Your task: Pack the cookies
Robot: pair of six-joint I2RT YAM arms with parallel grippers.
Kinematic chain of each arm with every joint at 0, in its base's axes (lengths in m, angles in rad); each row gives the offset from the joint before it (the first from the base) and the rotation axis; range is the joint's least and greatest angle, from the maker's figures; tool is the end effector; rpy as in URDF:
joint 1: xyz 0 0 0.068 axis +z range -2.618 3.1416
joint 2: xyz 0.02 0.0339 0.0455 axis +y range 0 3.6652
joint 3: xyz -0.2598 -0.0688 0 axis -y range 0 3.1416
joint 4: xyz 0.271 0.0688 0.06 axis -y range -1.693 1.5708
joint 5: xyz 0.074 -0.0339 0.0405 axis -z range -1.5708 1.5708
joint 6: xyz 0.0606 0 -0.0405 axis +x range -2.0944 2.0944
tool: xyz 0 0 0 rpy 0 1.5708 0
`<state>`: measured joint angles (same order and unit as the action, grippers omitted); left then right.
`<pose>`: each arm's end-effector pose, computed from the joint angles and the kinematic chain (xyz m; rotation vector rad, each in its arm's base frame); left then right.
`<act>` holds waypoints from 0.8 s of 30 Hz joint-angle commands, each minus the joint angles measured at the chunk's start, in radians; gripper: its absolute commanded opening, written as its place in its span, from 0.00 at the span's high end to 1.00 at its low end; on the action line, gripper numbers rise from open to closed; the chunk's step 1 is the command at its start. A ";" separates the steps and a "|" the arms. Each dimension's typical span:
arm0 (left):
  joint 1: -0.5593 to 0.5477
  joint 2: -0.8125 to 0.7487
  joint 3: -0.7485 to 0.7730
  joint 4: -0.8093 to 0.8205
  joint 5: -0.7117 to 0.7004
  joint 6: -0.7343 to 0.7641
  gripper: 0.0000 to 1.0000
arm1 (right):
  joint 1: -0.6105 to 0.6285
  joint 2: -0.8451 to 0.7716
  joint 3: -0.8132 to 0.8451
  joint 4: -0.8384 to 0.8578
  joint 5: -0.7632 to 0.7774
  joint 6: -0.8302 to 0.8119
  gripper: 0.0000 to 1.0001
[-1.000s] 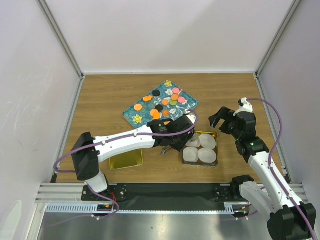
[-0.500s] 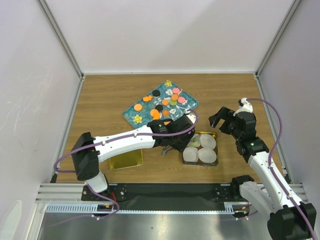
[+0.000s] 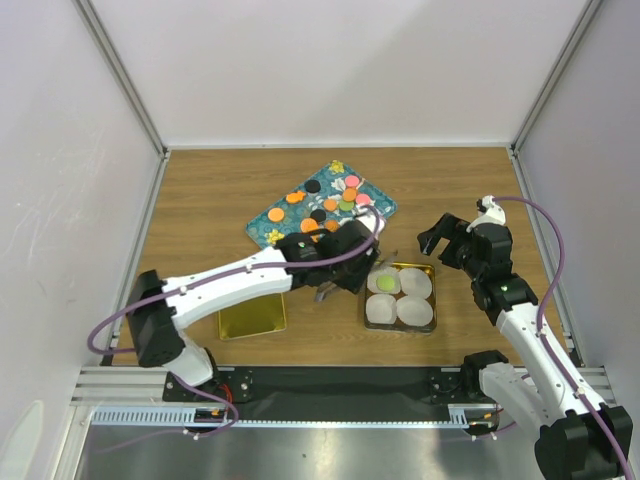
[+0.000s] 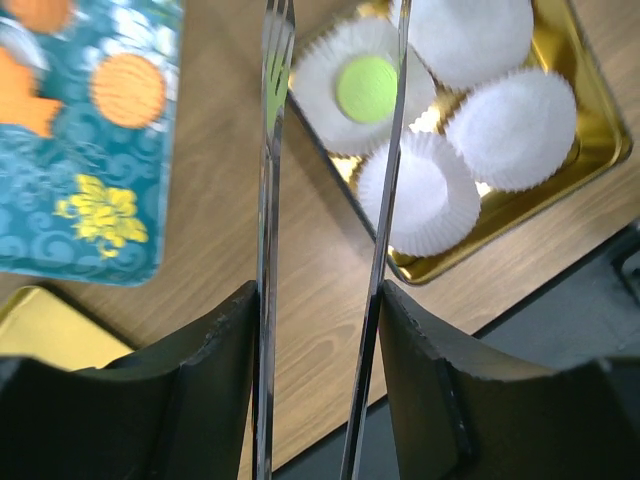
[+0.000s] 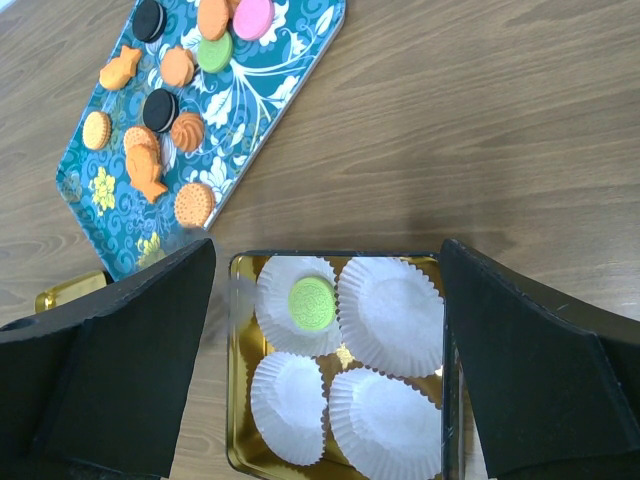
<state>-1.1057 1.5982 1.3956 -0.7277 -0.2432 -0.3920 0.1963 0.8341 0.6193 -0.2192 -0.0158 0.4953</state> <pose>0.1853 -0.3367 0.2710 0.7758 2.3702 -0.3396 0.2402 0.0487 0.2502 0.2929 2.0132 0.4556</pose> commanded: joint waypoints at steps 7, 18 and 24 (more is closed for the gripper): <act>0.260 -0.193 -0.070 0.008 -0.035 0.010 0.42 | -0.003 0.003 0.002 0.017 -0.003 -0.021 0.00; 0.411 -0.110 -0.109 0.033 -0.060 0.071 0.38 | -0.001 0.013 0.002 0.020 -0.009 -0.021 0.00; 0.415 -0.066 -0.110 0.037 -0.067 0.088 0.38 | -0.001 0.011 0.003 0.020 -0.010 -0.021 0.00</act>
<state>-0.6964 1.5257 1.2755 -0.7193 -0.2859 -0.3325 0.1963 0.8455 0.6193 -0.2188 -0.0166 0.4953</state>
